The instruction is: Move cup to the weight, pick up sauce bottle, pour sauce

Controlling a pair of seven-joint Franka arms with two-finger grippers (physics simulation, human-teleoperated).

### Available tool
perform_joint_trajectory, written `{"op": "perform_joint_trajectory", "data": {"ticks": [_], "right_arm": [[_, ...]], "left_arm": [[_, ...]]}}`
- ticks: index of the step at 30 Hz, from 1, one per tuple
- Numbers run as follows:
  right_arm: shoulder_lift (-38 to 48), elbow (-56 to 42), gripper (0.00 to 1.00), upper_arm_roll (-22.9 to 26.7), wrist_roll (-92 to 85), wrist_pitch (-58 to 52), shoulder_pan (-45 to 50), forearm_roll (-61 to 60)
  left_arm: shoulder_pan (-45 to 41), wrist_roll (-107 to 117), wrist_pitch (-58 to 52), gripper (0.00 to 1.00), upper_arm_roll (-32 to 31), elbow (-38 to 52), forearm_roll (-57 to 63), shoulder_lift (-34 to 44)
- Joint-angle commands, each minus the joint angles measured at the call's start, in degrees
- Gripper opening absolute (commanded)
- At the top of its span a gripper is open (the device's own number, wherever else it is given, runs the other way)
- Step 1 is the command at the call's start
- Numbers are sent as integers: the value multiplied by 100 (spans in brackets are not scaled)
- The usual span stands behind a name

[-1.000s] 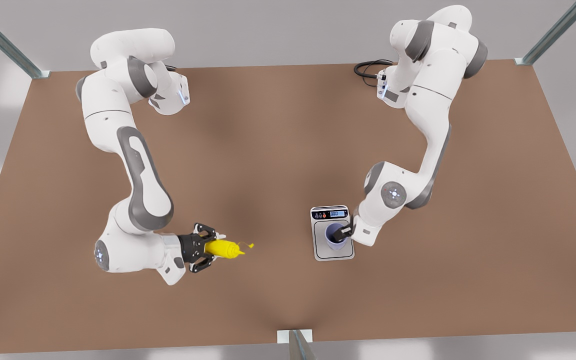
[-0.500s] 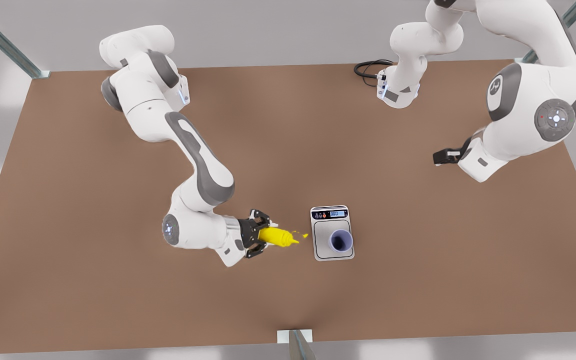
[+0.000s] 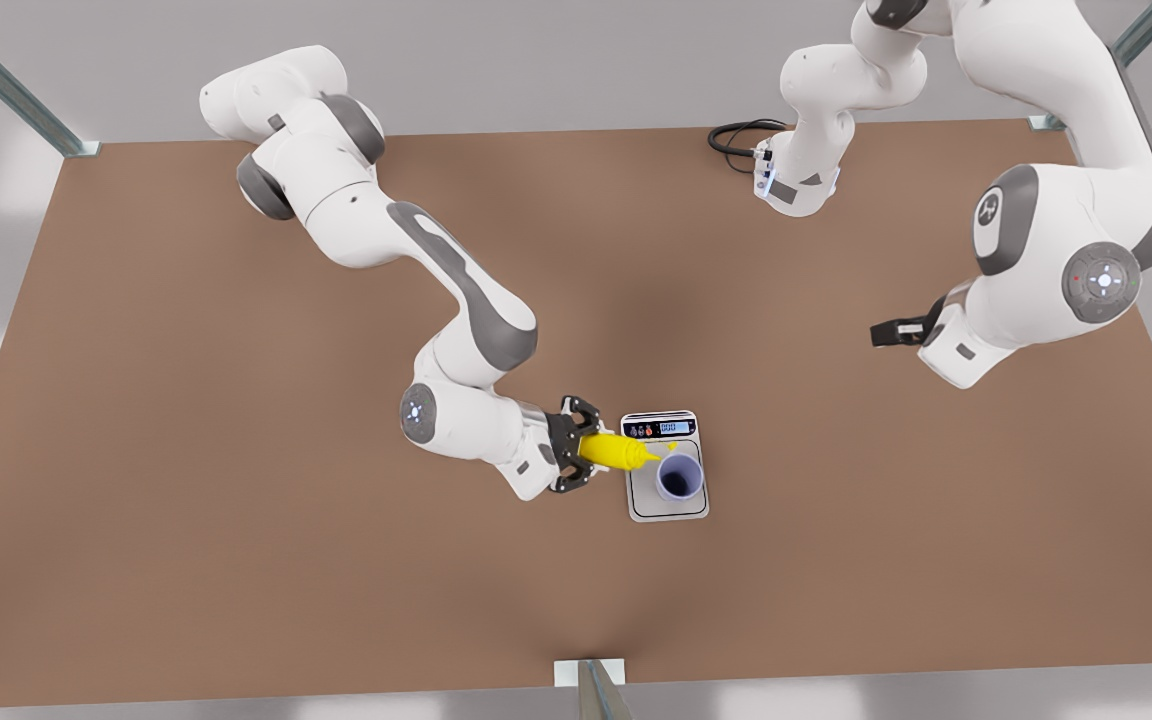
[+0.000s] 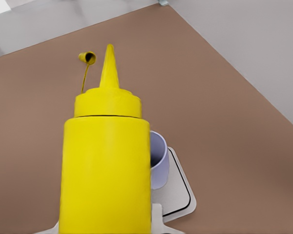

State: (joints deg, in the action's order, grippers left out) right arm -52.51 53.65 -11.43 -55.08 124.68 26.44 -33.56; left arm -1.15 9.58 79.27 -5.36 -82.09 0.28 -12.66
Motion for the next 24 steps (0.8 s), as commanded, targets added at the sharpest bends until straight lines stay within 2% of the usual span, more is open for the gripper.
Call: {"op": "perform_joint_trajectory", "data": {"ticks": [1,4,5,8,9,10,12,15,18,20,24], "right_arm": [[4,-3,46,1,-55,-67,-7,-124],[75,49,46,-113,-81,-655,-499,-274],[101,67,46,-631,-275,-998,-1061,-265],[110,128,46,-1247,-1030,-1807,-2046,-283],[110,347,46,-1633,-1390,-1878,-2502,-291],[110,787,46,-2231,-1803,-1878,-3179,-291],[101,1473,46,-2768,-3139,-1877,-4137,-757],[22,2044,46,-2768,-5301,-1869,-4604,-1908],[-725,2062,46,-2689,-7182,-2159,-4709,-2322],[-1138,2071,46,-2610,-7684,-2326,-4771,-2462],[-1639,2115,47,-2390,-8123,-2493,-4745,-2568]], "left_arm": [[1,0,-8,100,0,0,-1,0],[1,0,-8,100,0,0,-1,-26],[10,0,-8,100,0,0,-1,-26],[10,0,-16,100,9,0,-1,-35],[10,0,-16,100,0,0,-1,-35],[1,0,-16,100,0,0,-1,-35],[1,0,-43,100,0,0,-1,-26],[-8,0,-60,100,0,0,-1,-26],[1,-9,-16,100,0,0,16,-88],[1,-131,230,100,-18,35,25,-351],[-8,-202,238,100,-18,35,16,-351]]}}
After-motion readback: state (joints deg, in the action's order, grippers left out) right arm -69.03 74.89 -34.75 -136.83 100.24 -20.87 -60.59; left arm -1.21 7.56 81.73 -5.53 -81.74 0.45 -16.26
